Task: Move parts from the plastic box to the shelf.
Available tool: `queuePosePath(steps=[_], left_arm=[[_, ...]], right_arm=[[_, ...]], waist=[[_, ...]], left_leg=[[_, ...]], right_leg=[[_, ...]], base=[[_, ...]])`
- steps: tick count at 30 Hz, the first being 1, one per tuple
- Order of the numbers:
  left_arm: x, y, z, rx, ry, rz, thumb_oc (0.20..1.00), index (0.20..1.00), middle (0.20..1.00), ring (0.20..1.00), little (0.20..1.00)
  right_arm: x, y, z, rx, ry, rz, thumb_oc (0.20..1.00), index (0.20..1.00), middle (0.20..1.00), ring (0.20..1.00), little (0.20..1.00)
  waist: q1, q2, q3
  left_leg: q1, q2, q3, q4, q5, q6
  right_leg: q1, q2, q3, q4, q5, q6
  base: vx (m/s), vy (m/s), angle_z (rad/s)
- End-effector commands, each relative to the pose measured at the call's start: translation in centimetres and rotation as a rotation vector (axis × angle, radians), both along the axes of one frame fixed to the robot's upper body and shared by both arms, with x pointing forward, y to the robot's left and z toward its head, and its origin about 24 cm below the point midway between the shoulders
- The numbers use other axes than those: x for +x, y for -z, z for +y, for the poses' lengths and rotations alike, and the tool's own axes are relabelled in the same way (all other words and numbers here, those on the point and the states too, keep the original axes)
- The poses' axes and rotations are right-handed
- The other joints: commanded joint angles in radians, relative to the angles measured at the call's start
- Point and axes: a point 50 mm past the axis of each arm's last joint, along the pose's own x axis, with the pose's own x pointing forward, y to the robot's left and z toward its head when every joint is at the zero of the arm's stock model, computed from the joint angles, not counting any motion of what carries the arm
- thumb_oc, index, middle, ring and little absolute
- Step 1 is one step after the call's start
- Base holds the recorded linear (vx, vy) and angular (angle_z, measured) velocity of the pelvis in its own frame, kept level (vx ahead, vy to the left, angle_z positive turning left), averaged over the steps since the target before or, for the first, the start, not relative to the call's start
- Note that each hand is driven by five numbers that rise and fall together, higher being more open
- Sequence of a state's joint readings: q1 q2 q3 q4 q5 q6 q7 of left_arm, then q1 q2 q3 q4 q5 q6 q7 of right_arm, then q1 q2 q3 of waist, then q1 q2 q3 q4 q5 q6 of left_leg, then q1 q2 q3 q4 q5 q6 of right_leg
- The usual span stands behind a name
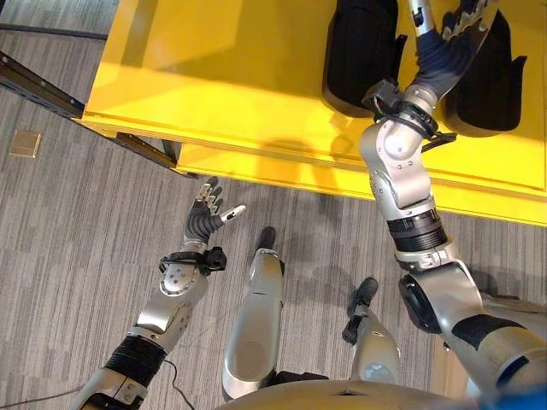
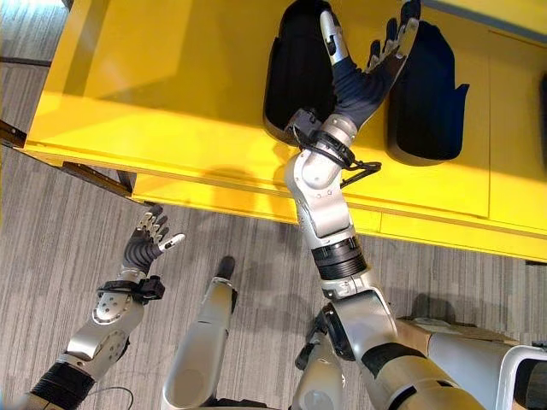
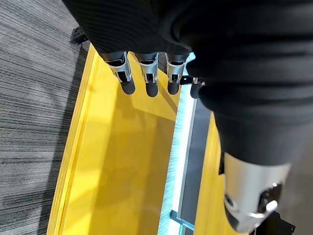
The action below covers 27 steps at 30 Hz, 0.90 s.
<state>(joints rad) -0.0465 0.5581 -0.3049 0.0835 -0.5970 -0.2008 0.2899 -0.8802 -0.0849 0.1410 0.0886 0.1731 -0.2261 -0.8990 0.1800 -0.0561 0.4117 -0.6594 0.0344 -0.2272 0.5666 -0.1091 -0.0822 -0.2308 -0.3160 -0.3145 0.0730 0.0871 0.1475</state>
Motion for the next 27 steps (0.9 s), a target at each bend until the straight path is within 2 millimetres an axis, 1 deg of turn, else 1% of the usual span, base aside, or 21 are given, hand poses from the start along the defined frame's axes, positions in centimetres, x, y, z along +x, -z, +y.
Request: queuePosePath(steps=[1,3,4,5,6,7,8,9,10,11,12,14,15,17,18,19,20,21,23,24,27], left_arm=[[-0.9,-0.5,-0.3,-0.002,-0.009,-0.049,1.000,1.000,1.000,1.000,1.000],[-0.9,-0.4,-0.2,0.002,-0.014,-0.047,1.000,1.000,1.000,1.000,1.000],[-1.2,-0.2,-0.1,-0.001,-0.018,-0.041,1.000,1.000,1.000,1.000,1.000],[-1.4,-0.1,-0.1,-0.006,-0.018,-0.037,1.000,1.000,1.000,1.000,1.000],[-1.4,-0.2,0.0,-0.009,-0.016,-0.041,1.000,1.000,1.000,1.000,1.000],[-1.5,-0.1,0.0,-0.014,-0.017,-0.040,1.000,1.000,1.000,1.000,1.000],[-1.7,0.1,0.4,-0.018,-0.028,-0.037,1.000,1.000,1.000,1.000,1.000],[-1.7,0.1,0.3,-0.019,-0.028,-0.036,1.000,1.000,1.000,1.000,1.000],[-2.1,0.4,1.0,-0.015,-0.046,-0.031,1.000,1.000,1.000,1.000,1.000],[-2.4,0.6,1.4,-0.013,-0.060,-0.023,1.000,1.000,1.000,1.000,1.000],[-2.4,0.7,1.4,-0.013,-0.059,-0.022,1.000,1.000,1.000,1.000,1.000],[-3.2,1.4,2.4,0.005,-0.079,0.002,1.000,1.000,1.000,1.000,1.000],[-3.3,1.5,2.4,0.005,-0.079,0.002,1.000,1.000,1.000,1.000,1.000],[-3.9,2.2,2.7,0.007,-0.084,0.031,1.000,1.000,1.000,1.000,1.000],[-3.9,2.3,2.7,0.007,-0.084,0.032,1.000,1.000,1.000,1.000,1.000],[-4.2,2.7,2.5,-0.012,-0.075,0.041,1.000,1.000,1.000,1.000,1.000],[-4.2,2.7,2.5,-0.012,-0.075,0.042,1.000,1.000,1.000,1.000,1.000],[-4.5,3.1,2.1,-0.029,-0.066,0.054,1.000,1.000,1.000,1.000,1.000],[-4.5,3.1,2.1,-0.030,-0.066,0.054,1.000,1.000,1.000,1.000,1.000],[-4.6,3.3,1.9,-0.049,-0.063,0.057,1.000,1.000,1.000,1.000,1.000],[-4.8,3.6,1.4,-0.073,-0.054,0.062,1.000,1.000,1.000,1.000,1.000]], right_arm=[[-3.0,-0.9,-1.6,-0.021,0.013,-0.194,1.000,1.000,1.000,1.000,1.000],[-3.7,0.0,-1.5,-0.035,-0.018,-0.202,1.000,1.000,1.000,1.000,1.000],[-4.3,1.6,-1.4,-0.061,-0.059,-0.179,1.000,1.000,1.000,1.000,1.000],[-4.3,3.4,-1.3,-0.074,-0.111,-0.128,1.000,1.000,1.000,1.000,1.000],[-4.4,4.8,-1.6,-0.086,-0.136,-0.083,1.000,1.000,1.000,1.000,1.000],[-4.6,5.7,-1.9,-0.110,-0.146,-0.054,1.000,1.000,1.000,1.000,1.000],[-4.8,7.1,-2.6,-0.178,-0.133,-0.003,1.000,1.000,1.000,1.000,1.000],[-4.8,7.1,-2.6,-0.179,-0.133,-0.002,1.000,1.000,1.000,1.000,1.000],[-5.7,9.1,-4.7,-0.247,-0.083,0.066,1.000,1.000,1.000,1.000,1.000],[-6.2,10.2,-5.7,-0.301,-0.047,0.115,1.000,1.000,1.000,1.000,1.000],[-6.2,10.2,-5.7,-0.301,-0.047,0.116,1.000,1.000,1.000,1.000,1.000],[-8.1,13.9,-8.5,-0.393,-0.008,0.290,1.000,1.000,1.000,1.000,1.000],[-8.2,13.9,-8.5,-0.393,-0.008,0.291,1.000,1.000,1.000,1.000,1.000],[-9.3,15.6,-9.5,-0.450,-0.016,0.381,1.000,1.000,1.000,1.000,1.000],[-9.3,15.6,-9.5,-0.451,-0.017,0.382,1.000,1.000,1.000,1.000,1.000],[-10.0,16.7,-10.2,-0.462,-0.011,0.440,1.000,1.000,1.000,1.000,1.000],[-10.1,16.7,-10.3,-0.463,-0.011,0.441,1.000,1.000,1.000,1.000,1.000],[-10.3,17.1,-10.5,-0.470,-0.005,0.463,1.000,1.000,1.000,1.000,1.000],[-10.3,17.1,-10.5,-0.471,-0.005,0.464,1.000,1.000,1.000,1.000,1.000],[-10.4,17.4,-10.5,-0.485,-0.015,0.480,1.000,1.000,1.000,1.000,1.000],[-10.5,17.9,-10.8,-0.489,-0.016,0.505,1.000,1.000,1.000,1.000,1.000]], waist=[[0.009,0.021,0.004],[-0.003,0.014,-0.002],[-0.015,0.005,-0.011],[-0.024,-0.001,-0.019],[-0.035,-0.005,-0.025],[-0.043,-0.009,-0.034],[-0.055,-0.013,-0.041],[-0.056,-0.013,-0.045],[-0.081,-0.019,-0.065],[-0.094,-0.024,-0.076],[-0.095,-0.024,-0.079],[-0.144,-0.023,-0.129],[-0.143,-0.023,-0.132],[-0.176,-0.015,-0.171],[-0.174,-0.015,-0.171],[-0.201,0.000,-0.198],[-0.200,0.001,-0.197],[-0.219,0.011,-0.213],[-0.215,0.011,-0.213],[-0.226,0.020,-0.223],[-0.246,0.036,-0.241]], left_leg=[[0.130,0.015,0.098,-0.224,0.077,0.044],[0.139,0.022,0.102,-0.229,0.079,0.043],[0.152,0.030,0.108,-0.236,0.083,0.041],[0.166,0.037,0.113,-0.248,0.088,0.040],[0.176,0.043,0.117,-0.255,0.091,0.039],[0.183,0.046,0.120,-0.268,0.101,0.040],[0.203,0.057,0.127,-0.280,0.101,0.036],[0.202,0.055,0.127,-0.287,0.108,0.037],[0.231,0.071,0.137,-0.318,0.119,0.033],[0.253,0.082,0.143,-0.336,0.122,0.029],[0.252,0.081,0.143,-0.343,0.129,0.030],[0.334,0.120,0.168,-0.426,0.160,0.016],[0.334,0.120,0.169,-0.432,0.167,0.016],[0.385,0.152,0.197,-0.484,0.188,0.007],[0.389,0.153,0.199,-0.490,0.190,0.006],[0.434,0.181,0.216,-0.519,0.202,-0.006],[0.437,0.182,0.218,-0.521,0.203,-0.007],[0.468,0.200,0.236,-0.532,0.204,-0.010],[0.473,0.201,0.241,-0.535,0.204,-0.011],[0.496,0.218,0.260,-0.541,0.207,-0.013],[0.530,0.244,0.287,-0.554,0.219,-0.019]], right_leg=[[0.020,0.003,0.043,0.125,-0.085,0.004],[0.021,0.006,0.048,0.121,-0.083,0.004],[0.025,0.011,0.054,0.112,-0.080,0.004],[0.031,0.016,0.059,0.105,-0.078,0.004],[0.034,0.019,0.063,0.100,-0.076,0.005],[0.035,0.021,0.065,0.092,-0.069,0.006],[0.043,0.027,0.071,0.085,-0.071,0.008],[0.041,0.026,0.070,0.081,-0.066,0.007],[0.056,0.037,0.081,0.060,-0.065,0.010],[0.067,0.044,0.086,0.052,-0.069,0.012],[0.065,0.043,0.085,0.048,-0.064,0.012],[0.091,0.063,0.112,0.030,-0.073,0.014],[0.088,0.062,0.112,0.027,-0.069,0.014],[0.099,0.079,0.136,0.023,-0.080,0.012],[0.100,0.080,0.138,0.023,-0.081,0.011],[0.111,0.100,0.158,0.032,-0.104,0.003],[0.112,0.101,0.159,0.033,-0.104,0.003],[0.110,0.121,0.183,0.052,-0.124,-0.003],[0.109,0.123,0.188,0.055,-0.126,-0.004],[0.100,0.143,0.215,0.080,-0.143,-0.010],[0.091,0.178,0.249,0.117,-0.172,-0.027]], base=[[-0.01,-0.019,-0.06],[-0.01,-0.029,-0.07],[-0.01,-0.044,-0.27],[0.00,-0.041,-0.26],[-0.01,-0.030,-0.23],[0.00,0.000,0.00],[0.00,-0.022,-0.17],[0.04,-0.031,-0.24],[0.05,-0.046,-0.25],[0.05,-0.046,-0.13],[0.06,-0.050,-0.17],[0.08,-0.055,-0.44],[0.05,-0.056,-0.42],[0.05,-0.061,-0.28],[0.07,-0.121,-0.47],[0.04,-0.087,-0.36],[0.05,-0.150,-0.35],[0.02,-0.070,-0.18],[0.01,-0.064,-0.32],[0.01,-0.101,-0.46],[0.00,-0.134,-0.46]])
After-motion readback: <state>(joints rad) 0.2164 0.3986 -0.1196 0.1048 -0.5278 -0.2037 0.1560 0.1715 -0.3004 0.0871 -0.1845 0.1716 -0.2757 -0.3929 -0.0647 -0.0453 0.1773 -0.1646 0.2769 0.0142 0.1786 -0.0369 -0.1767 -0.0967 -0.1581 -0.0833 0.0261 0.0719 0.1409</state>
